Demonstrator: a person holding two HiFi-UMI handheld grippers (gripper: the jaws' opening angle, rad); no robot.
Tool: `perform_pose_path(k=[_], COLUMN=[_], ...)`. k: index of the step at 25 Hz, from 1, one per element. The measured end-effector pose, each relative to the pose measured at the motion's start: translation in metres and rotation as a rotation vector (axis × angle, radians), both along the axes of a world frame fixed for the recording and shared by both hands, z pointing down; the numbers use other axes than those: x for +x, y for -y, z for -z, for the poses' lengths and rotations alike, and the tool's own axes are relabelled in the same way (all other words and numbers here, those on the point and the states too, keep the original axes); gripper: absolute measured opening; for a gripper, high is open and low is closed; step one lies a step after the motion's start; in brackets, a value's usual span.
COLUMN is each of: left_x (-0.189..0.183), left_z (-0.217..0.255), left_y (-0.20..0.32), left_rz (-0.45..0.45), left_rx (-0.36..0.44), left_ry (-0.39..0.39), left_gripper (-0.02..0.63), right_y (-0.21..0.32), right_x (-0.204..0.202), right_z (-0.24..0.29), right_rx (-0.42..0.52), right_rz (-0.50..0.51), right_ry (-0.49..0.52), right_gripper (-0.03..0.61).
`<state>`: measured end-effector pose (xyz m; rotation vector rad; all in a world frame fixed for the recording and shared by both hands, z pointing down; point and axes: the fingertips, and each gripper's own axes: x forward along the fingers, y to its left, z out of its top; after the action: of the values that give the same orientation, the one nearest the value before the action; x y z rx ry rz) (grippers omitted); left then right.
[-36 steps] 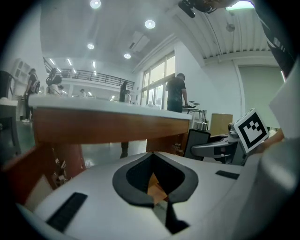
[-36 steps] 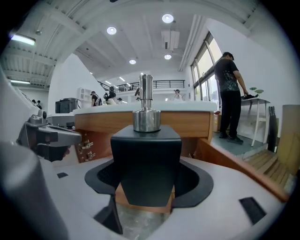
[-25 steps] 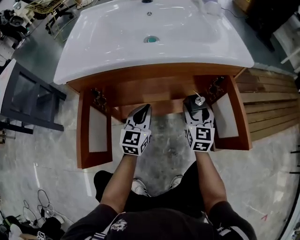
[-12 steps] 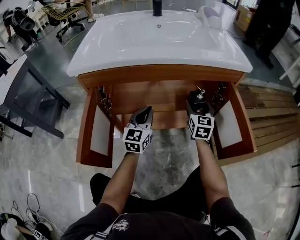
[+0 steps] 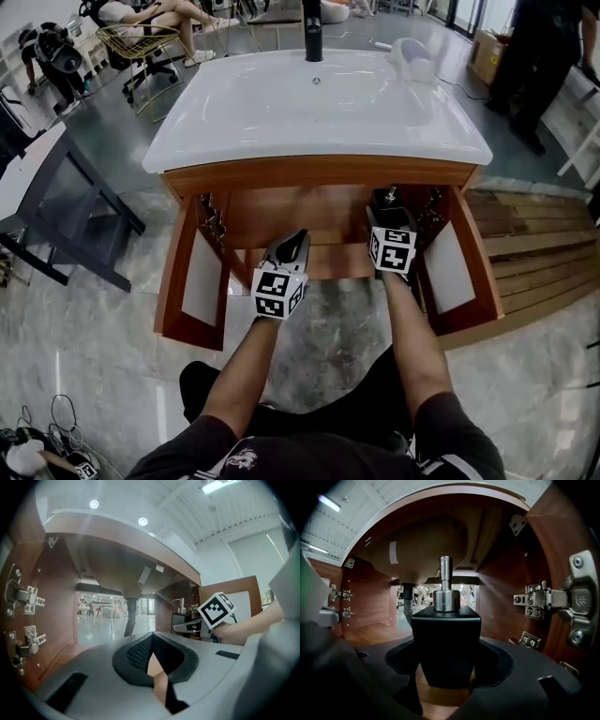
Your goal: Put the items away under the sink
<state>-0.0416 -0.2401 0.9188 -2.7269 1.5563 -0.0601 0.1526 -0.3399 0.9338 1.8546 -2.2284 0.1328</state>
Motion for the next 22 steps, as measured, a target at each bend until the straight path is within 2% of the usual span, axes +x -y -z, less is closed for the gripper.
perform_pose_path(k=[6,18,22], left_x=[0.001,-0.004,-0.008], left_z=[0.000,-0.001,-0.003], left_y=[0.000,0.001,-0.001], left_rz=[0.001,-0.005,-0.002], left_rx=[-0.003,-0.002,0.001], left_ry=[0.000,0.005,0.000], left_gripper=[0.007,0.008,0.008], right_y=[0.004,0.012,0.001], right_x=[0.001,-0.002,0.003], right_z=[-0.001,-0.008,0.002], right_rx=[0.001,-0.028,0.012], right_rz=[0.002,0.009,-0.023], right_ry=[0.024,-0.033,-0.026], right_gripper=[0.325,0.327,0.364])
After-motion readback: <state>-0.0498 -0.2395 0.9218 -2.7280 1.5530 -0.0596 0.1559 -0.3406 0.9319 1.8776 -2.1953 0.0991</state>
